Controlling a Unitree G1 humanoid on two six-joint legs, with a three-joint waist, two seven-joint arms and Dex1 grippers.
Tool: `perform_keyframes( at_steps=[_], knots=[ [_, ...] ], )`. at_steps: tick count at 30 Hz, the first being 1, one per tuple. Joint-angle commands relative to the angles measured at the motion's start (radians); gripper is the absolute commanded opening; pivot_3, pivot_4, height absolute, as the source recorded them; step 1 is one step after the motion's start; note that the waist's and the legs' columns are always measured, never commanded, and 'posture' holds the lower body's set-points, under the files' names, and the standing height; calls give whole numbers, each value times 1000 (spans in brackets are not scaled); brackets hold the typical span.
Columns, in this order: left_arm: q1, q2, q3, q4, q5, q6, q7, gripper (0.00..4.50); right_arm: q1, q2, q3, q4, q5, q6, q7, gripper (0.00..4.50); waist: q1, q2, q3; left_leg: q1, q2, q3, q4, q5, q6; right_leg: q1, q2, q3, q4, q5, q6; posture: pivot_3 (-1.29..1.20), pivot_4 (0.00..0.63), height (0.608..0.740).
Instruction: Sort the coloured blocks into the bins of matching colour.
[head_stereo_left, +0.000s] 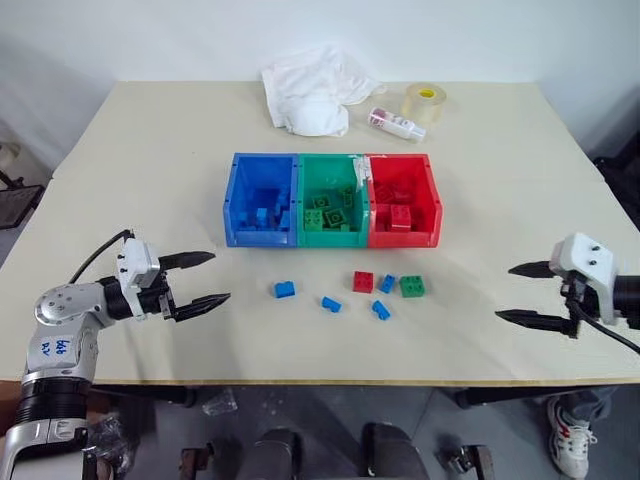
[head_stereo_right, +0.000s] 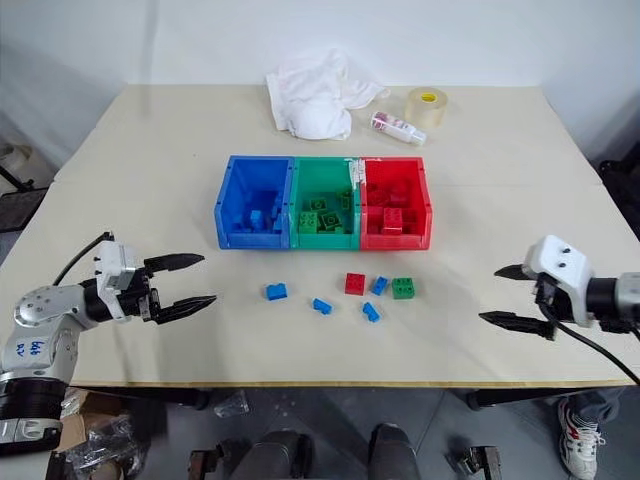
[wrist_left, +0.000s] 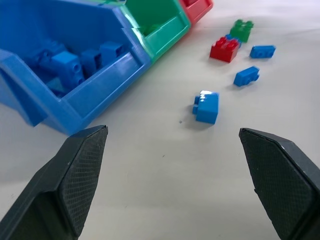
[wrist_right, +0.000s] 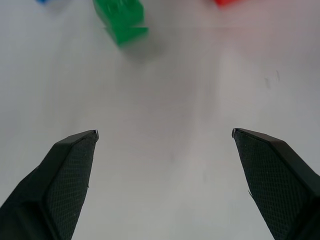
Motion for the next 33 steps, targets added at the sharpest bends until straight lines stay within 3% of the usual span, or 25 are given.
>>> perform_keyframes(
  at_steps=[1,7,13,16,23,27,33],
  knots=[
    [24,7,26,-45,-32,-14,-27,4478,-125,67,112,18,-40,-7,14,4500,1,0,0,0,0,0,0,0,0,0,0,0,0,0,0,0,150,740],
    [64,4,27,-101,-37,-4,-19,4478,-280,198,252,162,-115,-72,43,4500,7,0,0,-1,-1,-2,0,0,0,0,0,-1,0,0,0,0,150,740],
    [91,-1,31,-151,-48,11,2,4478,-330,268,319,250,-164,-133,80,4500,1,0,0,-1,-2,-3,0,0,0,0,-1,-1,1,0,0,0,150,740],
    [96,-5,31,-159,-48,12,9,4500,-329,280,322,261,-168,-135,77,3918,0,0,0,-1,-2,-3,0,0,0,0,0,-1,1,0,0,0,150,740],
    [85,-12,26,-141,-48,8,6,4500,-311,282,275,206,-145,-108,33,1580,2,0,0,-1,-2,-3,0,0,0,0,0,-1,1,0,0,0,150,740],
    [74,-23,23,-138,-49,8,16,4500,-316,258,230,130,-123,-69,8,1460,2,0,0,-1,-2,-3,0,0,0,0,-1,-1,1,0,0,0,150,740],
    [69,-48,11,-144,-41,9,25,4500,-489,330,196,81,-88,2,-71,1460,-8,0,0,-1,-1,-2,0,0,0,-1,0,-1,1,0,0,0,150,740]
  ],
)
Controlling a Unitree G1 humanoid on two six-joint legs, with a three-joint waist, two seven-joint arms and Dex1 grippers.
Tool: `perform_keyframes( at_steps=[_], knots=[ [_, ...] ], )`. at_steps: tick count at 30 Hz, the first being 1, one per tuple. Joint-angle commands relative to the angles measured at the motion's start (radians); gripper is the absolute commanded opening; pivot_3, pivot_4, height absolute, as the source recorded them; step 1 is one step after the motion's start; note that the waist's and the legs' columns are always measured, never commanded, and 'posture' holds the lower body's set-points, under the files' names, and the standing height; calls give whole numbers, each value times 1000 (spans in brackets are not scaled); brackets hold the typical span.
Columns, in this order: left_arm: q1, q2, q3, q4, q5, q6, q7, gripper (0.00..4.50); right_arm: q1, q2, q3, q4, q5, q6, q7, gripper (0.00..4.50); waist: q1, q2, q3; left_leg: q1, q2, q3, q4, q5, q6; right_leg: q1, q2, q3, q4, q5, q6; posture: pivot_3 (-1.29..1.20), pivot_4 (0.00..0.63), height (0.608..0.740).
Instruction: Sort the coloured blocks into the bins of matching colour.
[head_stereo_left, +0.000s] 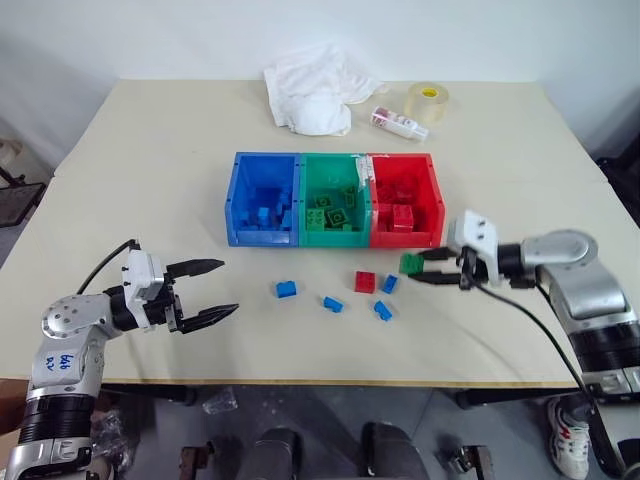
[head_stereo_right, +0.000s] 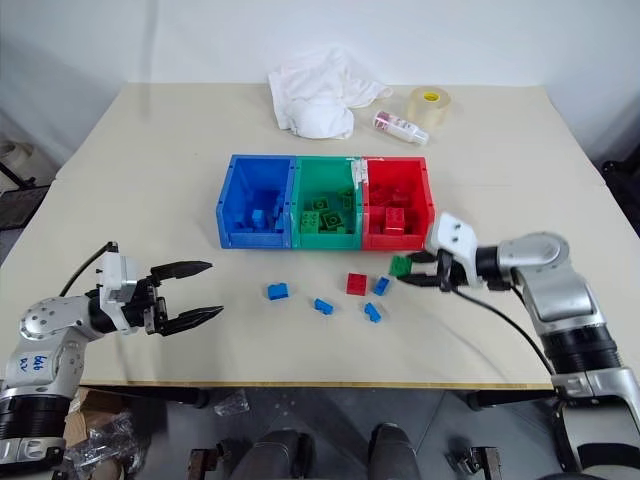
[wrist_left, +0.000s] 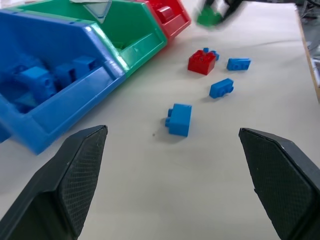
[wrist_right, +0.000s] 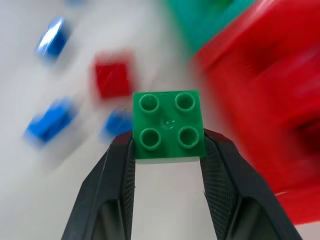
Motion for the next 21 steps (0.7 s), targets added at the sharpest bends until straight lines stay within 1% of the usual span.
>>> perform_keyframes(
  at_steps=[1,5,7,9,11,13,14,16,18,21],
  knots=[
    [-12,-4,7,-15,-13,-9,7,4500,-88,40,-10,-19,12,18,-38,1460,-2,0,0,0,0,0,0,0,0,0,0,0,0,0,0,0,150,740],
    [-26,-11,1,-5,-11,-19,9,4500,-265,198,56,171,-60,-36,-115,1460,-17,0,0,0,0,-1,0,0,-1,0,0,-1,1,0,0,0,150,740],
    [-31,-13,0,0,-9,-23,10,4500,-328,254,80,286,-104,-87,-149,1460,-22,0,0,0,0,-1,0,0,-1,-1,0,-1,2,0,0,0,150,740],
    [-36,-15,1,5,-5,-28,11,4500,-396,309,96,427,-149,-145,-206,2183,-22,0,0,0,-1,-2,-1,0,-1,-1,0,-1,3,0,0,0,150,740],
    [-38,-18,2,4,-4,-31,14,4500,-453,357,100,547,-176,-205,-254,2725,-23,0,0,0,-2,-3,-1,0,-1,-1,0,-1,3,0,0,0,150,740],
    [-37,-19,3,0,-4,-32,17,4500,-486,382,95,621,-193,-249,-274,3438,-24,0,0,0,-2,-4,-1,0,-1,-1,0,-2,3,0,0,0,150,740],
    [-35,-19,4,-4,-5,-33,20,4500,-496,389,92,645,-198,-267,-278,3722,-24,0,0,0,-2,-4,-1,0,-1,-1,0,-2,4,0,0,0,150,740],
    [-30,-18,7,-9,-7,-34,22,4500,-505,395,86,668,-203,-295,-272,4453,-26,0,0,0,-2,-5,-2,0,-1,-1,0,-2,4,0,0,0,150,740],
    [-27,-17,9,-7,-7,-37,21,4500,-494,379,78,650,-195,-308,-244,4481,-29,0,0,0,-2,-5,-2,0,-1,-1,0,-2,4,0,0,0,150,740],
    [-28,-18,7,-1,-6,-41,19,4500,-439,329,62,560,-165,-306,-171,4481,-33,0,0,0,-2,-5,-2,0,-1,-1,0,-3,4,0,0,0,150,740]
  ],
)
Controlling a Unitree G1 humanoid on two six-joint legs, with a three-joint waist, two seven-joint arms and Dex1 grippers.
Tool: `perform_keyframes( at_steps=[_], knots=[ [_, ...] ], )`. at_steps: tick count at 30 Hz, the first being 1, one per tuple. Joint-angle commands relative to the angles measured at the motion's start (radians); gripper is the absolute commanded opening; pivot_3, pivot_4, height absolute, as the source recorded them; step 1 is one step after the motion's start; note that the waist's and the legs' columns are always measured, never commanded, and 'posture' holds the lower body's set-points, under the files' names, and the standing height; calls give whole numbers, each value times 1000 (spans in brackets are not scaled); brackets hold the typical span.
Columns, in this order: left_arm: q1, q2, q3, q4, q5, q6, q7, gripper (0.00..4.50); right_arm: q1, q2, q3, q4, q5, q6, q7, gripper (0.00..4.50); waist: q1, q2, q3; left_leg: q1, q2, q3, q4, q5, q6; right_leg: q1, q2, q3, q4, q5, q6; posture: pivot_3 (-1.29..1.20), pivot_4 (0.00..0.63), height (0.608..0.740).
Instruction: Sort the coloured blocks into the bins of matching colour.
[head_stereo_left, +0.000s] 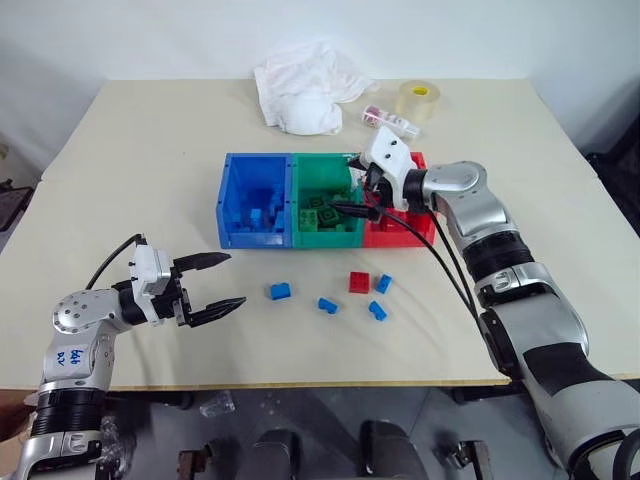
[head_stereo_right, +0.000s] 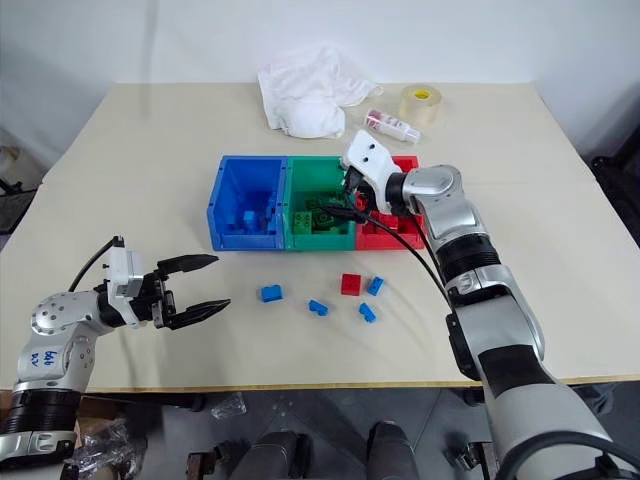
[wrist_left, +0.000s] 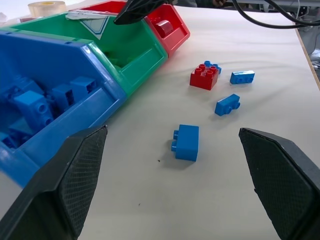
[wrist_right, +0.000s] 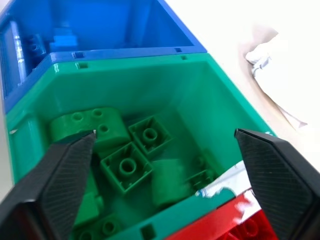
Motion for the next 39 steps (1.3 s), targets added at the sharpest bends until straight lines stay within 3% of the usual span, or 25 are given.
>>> perform_keyframes(
  at_steps=[1,6,10,18,25,32,39],
  knots=[
    [4,3,14,-4,-8,-20,0,4500,54,-72,-51,-146,54,-8,89,4481,0,0,0,0,0,0,0,0,0,0,0,0,0,0,0,0,150,740],
    [-11,2,7,27,-6,-32,-14,4500,261,-216,-100,-461,175,89,255,4481,9,0,0,0,0,0,0,0,0,1,0,0,0,0,0,0,150,740],
    [-20,10,-5,72,12,-58,-36,4500,485,-393,-186,-682,279,215,350,4481,21,0,0,0,0,1,1,0,0,1,0,0,-1,0,0,0,150,740],
    [-31,16,-9,96,11,-72,-56,4500,889,-640,-366,-802,306,261,366,4481,36,0,0,0,1,5,2,0,1,2,0,1,-3,0,0,0,150,740],
    [-46,27,-3,120,5,-75,-95,4500,912,-634,-347,-902,324,324,320,4481,40,0,0,1,2,7,2,0,1,2,0,2,-3,0,0,0,150,740],
    [-24,25,8,112,-47,-68,-184,4500,833,-536,-145,-1065,305,470,244,4481,42,0,0,1,2,6,2,0,1,2,0,2,-3,0,0,0,150,740],
    [12,9,21,72,-49,-70,-162,4500,758,-423,22,-1039,240,473,197,4481,43,0,0,1,1,4,3,0,1,2,0,2,-3,0,0,0,150,740]
  ],
)
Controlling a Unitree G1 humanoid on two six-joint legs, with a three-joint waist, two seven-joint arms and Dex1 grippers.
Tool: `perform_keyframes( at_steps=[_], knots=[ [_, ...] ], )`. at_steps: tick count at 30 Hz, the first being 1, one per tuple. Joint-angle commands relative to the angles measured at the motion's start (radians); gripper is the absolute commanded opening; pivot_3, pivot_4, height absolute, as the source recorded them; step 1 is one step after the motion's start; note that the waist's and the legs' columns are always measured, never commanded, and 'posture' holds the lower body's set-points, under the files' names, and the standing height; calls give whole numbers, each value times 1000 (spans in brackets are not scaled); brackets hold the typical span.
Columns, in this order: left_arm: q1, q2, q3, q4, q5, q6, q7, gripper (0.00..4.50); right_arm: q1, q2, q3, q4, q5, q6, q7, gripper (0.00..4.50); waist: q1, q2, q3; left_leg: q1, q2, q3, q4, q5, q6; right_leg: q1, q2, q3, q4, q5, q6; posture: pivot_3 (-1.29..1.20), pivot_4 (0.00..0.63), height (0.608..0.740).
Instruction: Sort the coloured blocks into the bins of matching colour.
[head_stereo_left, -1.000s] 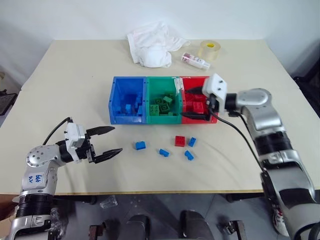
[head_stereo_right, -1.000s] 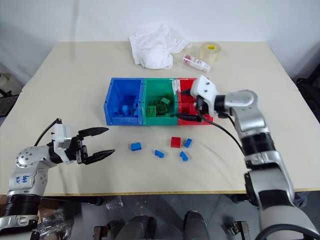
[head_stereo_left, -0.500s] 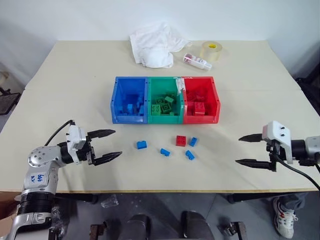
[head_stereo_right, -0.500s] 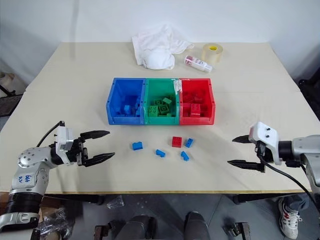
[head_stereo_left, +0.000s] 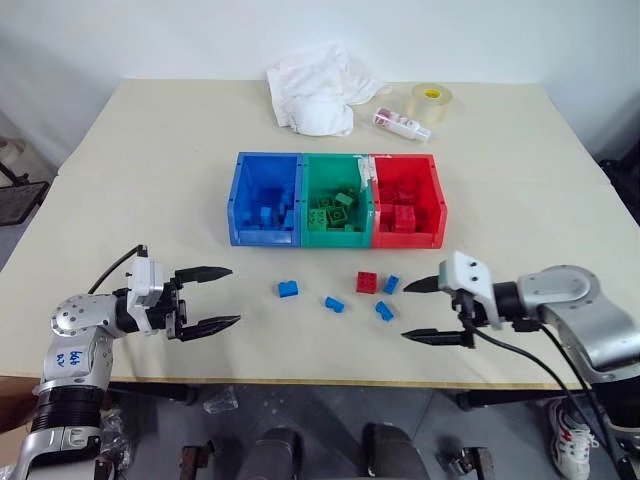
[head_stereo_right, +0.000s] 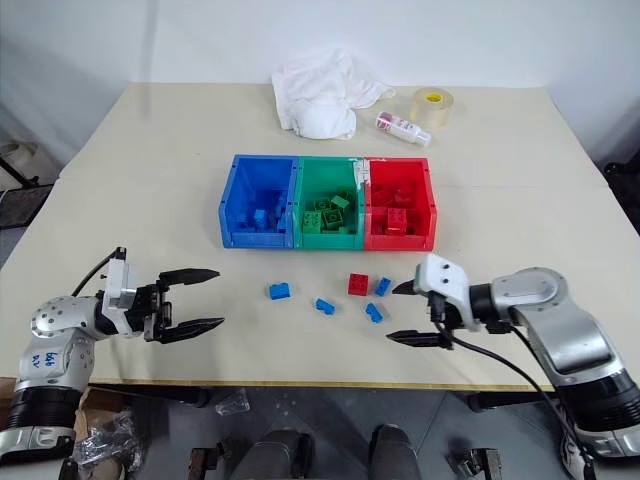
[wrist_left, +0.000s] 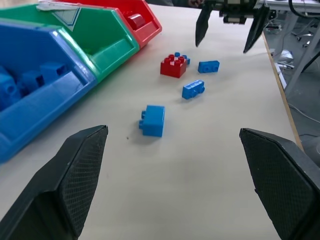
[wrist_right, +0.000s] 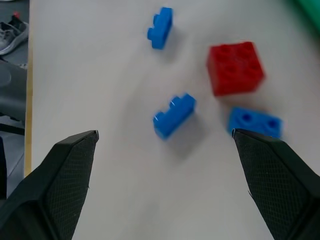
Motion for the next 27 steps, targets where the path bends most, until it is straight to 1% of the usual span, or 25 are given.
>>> perform_keyframes(
  at_steps=[1,2,5,7,8,9,13,14,15,16,24,27],
  knots=[
    [20,-4,20,-46,-25,-7,15,4500,-44,56,67,12,-39,-17,-24,4481,-2,0,0,0,0,0,0,0,0,0,0,0,0,0,0,0,150,740],
    [24,-6,20,-52,-25,-6,19,4500,-58,73,85,25,-45,-7,-25,4481,-3,0,0,0,0,0,0,0,0,0,0,0,0,0,0,0,150,740],
    [33,-10,21,-64,-25,-3,27,4500,-86,106,131,78,-87,-22,-37,3862,-3,0,0,0,0,0,0,0,0,-1,0,0,1,0,0,0,150,740],
    [36,-11,21,-69,-24,-3,32,4500,-96,114,152,99,-106,-41,-29,3250,-2,0,0,0,-1,0,0,0,0,0,0,0,1,0,0,0,150,740],
    [37,-12,21,-70,-25,-3,34,4500,-100,117,155,102,-109,-43,-28,2823,-2,0,0,0,0,-1,0,0,0,0,0,0,1,0,0,0,150,740],
    [38,-12,22,-71,-25,-3,36,4500,-104,121,155,102,-110,-45,-29,2529,-2,0,0,0,0,-1,0,0,0,0,0,0,1,0,0,0,150,740],
    [39,-11,25,-72,-27,-7,42,4500,-111,122,136,95,-101,-45,-26,1131,-3,0,0,0,0,-1,0,0,0,0,0,0,1,0,0,0,150,740],
    [40,-11,25,-72,-27,-8,42,4500,-111,120,129,94,-98,-48,-25,863,-3,0,0,0,0,-1,0,0,0,0,0,0,1,0,0,0,150,740],
    [40,-11,26,-72,-27,-8,43,4500,-111,120,123,92,-94,-50,-24,464,-3,0,0,0,0,-1,0,0,0,0,0,0,1,0,0,0,150,740],
    [40,-11,25,-71,-27,-9,43,4500,-114,121,115,89,-88,-50,-23,278,-3,0,0,0,0,-1,0,0,0,0,0,0,1,0,0,0,150,740],
    [16,-21,17,-55,-22,-18,49,4500,-196,153,45,75,-19,-38,-30,287,-4,0,0,0,0,-1,0,0,0,-1,0,0,1,0,0,0,150,740],
    [12,-21,19,-53,-21,-17,47,4500,-248,191,25,93,0,-55,-45,287,-4,0,0,0,0,-1,0,0,0,0,0,-1,1,0,0,0,150,740]
  ],
)
